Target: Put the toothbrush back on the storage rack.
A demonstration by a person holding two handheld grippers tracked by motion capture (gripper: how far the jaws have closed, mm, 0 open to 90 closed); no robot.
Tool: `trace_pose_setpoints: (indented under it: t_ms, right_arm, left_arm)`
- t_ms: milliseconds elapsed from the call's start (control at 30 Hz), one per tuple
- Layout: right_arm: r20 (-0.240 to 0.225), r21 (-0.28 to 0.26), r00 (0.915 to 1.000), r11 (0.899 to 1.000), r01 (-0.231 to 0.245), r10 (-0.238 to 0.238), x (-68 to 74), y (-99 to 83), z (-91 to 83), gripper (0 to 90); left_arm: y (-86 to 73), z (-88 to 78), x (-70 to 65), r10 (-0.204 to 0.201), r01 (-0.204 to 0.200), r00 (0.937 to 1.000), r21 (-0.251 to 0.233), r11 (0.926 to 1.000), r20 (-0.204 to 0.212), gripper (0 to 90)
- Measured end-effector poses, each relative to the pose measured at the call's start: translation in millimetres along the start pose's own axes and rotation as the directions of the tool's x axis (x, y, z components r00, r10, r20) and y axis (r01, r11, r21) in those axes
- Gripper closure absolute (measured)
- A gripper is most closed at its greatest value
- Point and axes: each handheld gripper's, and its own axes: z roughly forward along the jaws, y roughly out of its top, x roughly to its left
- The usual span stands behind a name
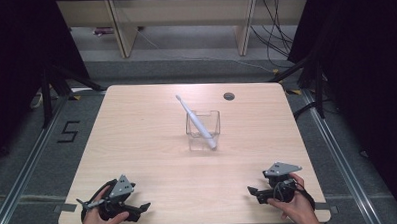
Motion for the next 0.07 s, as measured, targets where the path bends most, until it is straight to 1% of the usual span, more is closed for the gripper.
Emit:
trace_pose_setpoints:
  t_ms: [67]
  right_arm:
    - [0.000, 0.006, 1.0000, 1.000, -0.009, 0.009, 0.1, -0.1, 0.0, 18.8]
  left_arm:
    - [0.1, 0.0, -0.1, -0.001, 0.001, 1.0000, -0.001, 1.0000, -0.001, 15.1]
